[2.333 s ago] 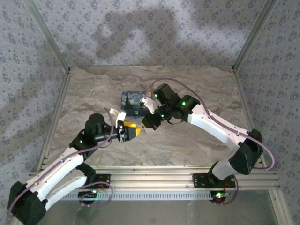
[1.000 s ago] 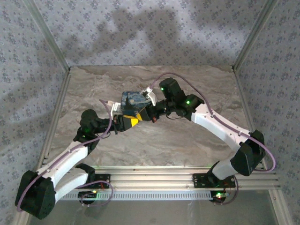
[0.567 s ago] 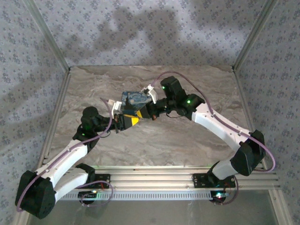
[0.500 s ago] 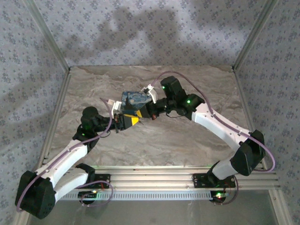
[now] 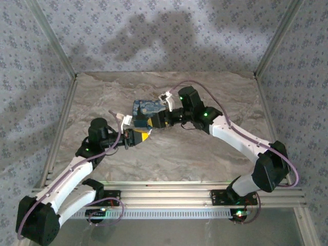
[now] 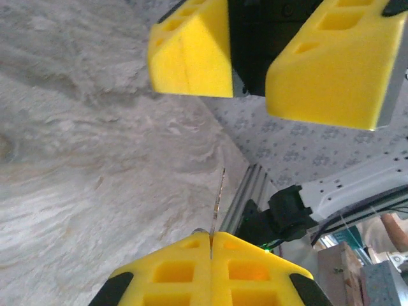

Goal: Unlock the padlock with the key

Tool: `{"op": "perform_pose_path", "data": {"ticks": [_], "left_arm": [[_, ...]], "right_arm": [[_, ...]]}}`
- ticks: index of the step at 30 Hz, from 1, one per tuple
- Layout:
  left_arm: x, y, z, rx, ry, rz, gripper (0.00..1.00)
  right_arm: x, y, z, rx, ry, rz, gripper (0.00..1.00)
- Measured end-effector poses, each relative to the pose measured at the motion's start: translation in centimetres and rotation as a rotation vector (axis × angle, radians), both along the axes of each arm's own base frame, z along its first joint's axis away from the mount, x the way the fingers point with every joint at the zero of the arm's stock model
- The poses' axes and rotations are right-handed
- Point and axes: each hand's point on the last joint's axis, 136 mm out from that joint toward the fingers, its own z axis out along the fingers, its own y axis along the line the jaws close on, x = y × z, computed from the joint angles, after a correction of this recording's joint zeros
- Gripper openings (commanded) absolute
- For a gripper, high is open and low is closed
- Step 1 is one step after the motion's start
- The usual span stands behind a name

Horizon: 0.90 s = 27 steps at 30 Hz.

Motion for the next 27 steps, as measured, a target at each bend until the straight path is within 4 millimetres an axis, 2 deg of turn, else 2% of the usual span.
{"op": "perform_pose_path", "data": {"ticks": [5, 8, 13, 16, 18, 21, 24, 27], "left_arm": [[0.4, 1.2, -1.9, 0.081, 0.019, 0.091, 0.0], [0.9, 2.5, -4.1, 0.151, 0.058, 0.179, 0.0], [0.9, 4.9, -8.8, 0.286, 0.154, 0.308, 0.0], [0.8, 6.0, -10.1, 0.335, 0.176, 0.362, 0.0], [0.8, 6.5, -10.5, 0.351, 0.181, 0.383, 0.0], [0.7, 6.9, -11.1, 0.37, 0.194, 0.402, 0.0], [0.6, 7.2, -11.6, 0.385, 0.207, 0.412, 0.0], [0.3, 7.6, -12.0, 0.389, 0.211, 0.426, 0.0]], "right_arm": [[1.0, -1.2, -4.0, -0.069, 0.087, -0.125, 0.55], [2.1, -1.4, -6.8, -0.14, 0.13, -0.224, 0.55], [3.0, -0.5, -13.8, -0.321, 0.175, -0.334, 0.55], [3.0, 0.4, -17.8, -0.44, 0.164, -0.379, 0.57], [3.3, 1.2, -19.4, -0.495, 0.139, -0.413, 0.58], [4.4, 2.7, -20.0, -0.547, 0.081, -0.486, 0.58], [5.7, 3.8, -19.5, -0.576, 0.03, -0.57, 0.59], [7.0, 4.1, -19.1, -0.597, 0.001, -0.652, 0.6]]}}
